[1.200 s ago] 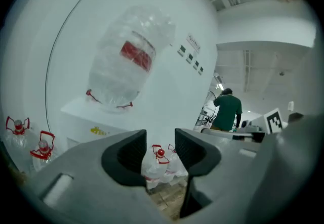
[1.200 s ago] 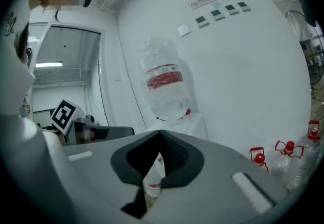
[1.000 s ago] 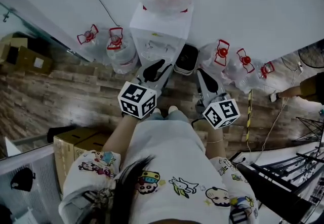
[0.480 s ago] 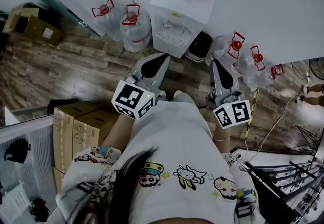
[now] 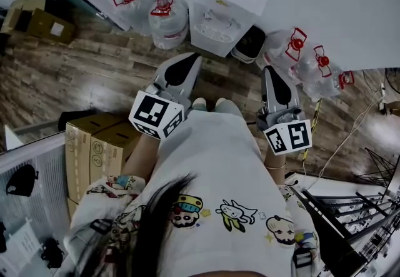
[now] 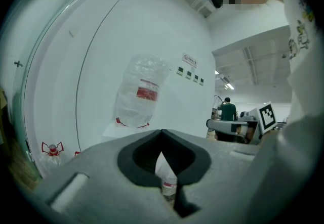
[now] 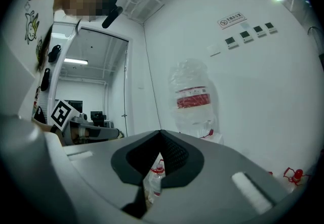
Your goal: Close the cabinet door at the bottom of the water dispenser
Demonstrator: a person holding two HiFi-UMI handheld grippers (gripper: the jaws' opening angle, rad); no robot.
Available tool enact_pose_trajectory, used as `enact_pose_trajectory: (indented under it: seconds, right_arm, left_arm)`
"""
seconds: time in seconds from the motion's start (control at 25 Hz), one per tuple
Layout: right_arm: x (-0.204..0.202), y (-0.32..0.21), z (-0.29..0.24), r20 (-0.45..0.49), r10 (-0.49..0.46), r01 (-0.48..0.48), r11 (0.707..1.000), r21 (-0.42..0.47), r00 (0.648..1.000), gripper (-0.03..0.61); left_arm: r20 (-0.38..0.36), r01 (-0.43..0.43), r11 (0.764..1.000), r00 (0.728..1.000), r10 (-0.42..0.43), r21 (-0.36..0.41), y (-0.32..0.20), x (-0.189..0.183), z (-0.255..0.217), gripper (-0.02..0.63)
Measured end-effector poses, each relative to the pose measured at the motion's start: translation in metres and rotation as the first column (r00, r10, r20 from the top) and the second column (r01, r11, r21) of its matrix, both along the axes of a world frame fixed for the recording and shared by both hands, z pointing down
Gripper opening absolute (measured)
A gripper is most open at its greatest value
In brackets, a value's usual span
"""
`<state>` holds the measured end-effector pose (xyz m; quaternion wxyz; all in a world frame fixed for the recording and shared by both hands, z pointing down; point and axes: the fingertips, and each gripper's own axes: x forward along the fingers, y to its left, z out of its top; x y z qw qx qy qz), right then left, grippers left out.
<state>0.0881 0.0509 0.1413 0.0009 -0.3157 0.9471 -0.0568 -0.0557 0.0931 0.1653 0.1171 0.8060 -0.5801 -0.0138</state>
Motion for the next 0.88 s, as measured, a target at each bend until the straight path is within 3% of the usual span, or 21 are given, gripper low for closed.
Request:
enact_pose_trajectory:
  seconds: [0.88]
  right_arm:
    - [-0.009,-0.003,0.004,-0.007,0.013,-0.013,1.000,-0.025,1.000,0.009]
  left_arm:
    - [-0.024,0.005,1.000,1.000,-0.005,0.003,-0.004,-0.010,0.002,0.000]
